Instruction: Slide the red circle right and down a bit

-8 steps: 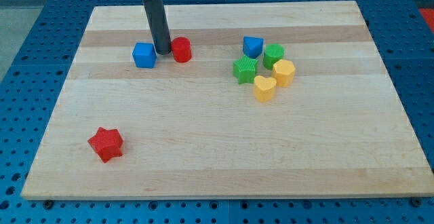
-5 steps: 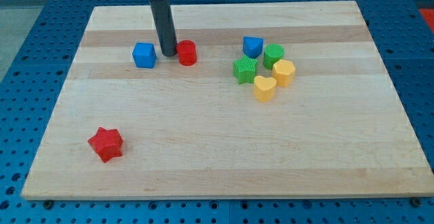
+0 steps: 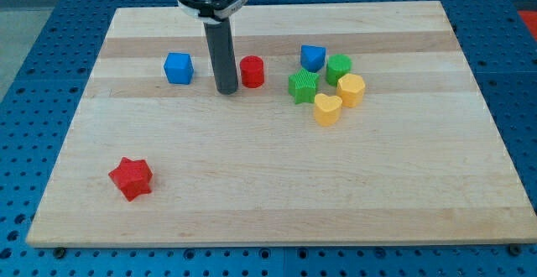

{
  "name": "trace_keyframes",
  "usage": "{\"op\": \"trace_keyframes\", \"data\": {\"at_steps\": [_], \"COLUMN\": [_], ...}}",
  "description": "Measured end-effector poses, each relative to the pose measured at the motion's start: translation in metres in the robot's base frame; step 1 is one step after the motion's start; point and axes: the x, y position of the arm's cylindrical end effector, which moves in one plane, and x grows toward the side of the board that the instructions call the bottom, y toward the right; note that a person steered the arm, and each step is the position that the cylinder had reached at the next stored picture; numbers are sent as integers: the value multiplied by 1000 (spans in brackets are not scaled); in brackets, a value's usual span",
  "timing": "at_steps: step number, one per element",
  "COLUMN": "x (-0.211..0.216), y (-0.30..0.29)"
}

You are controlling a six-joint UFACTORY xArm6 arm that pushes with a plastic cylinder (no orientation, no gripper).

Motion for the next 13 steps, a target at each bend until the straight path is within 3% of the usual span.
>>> {"op": "trace_keyframes", "data": {"at_steps": [6, 10, 13], "x": [-28, -33, -62], "y": [33, 17, 13]}}
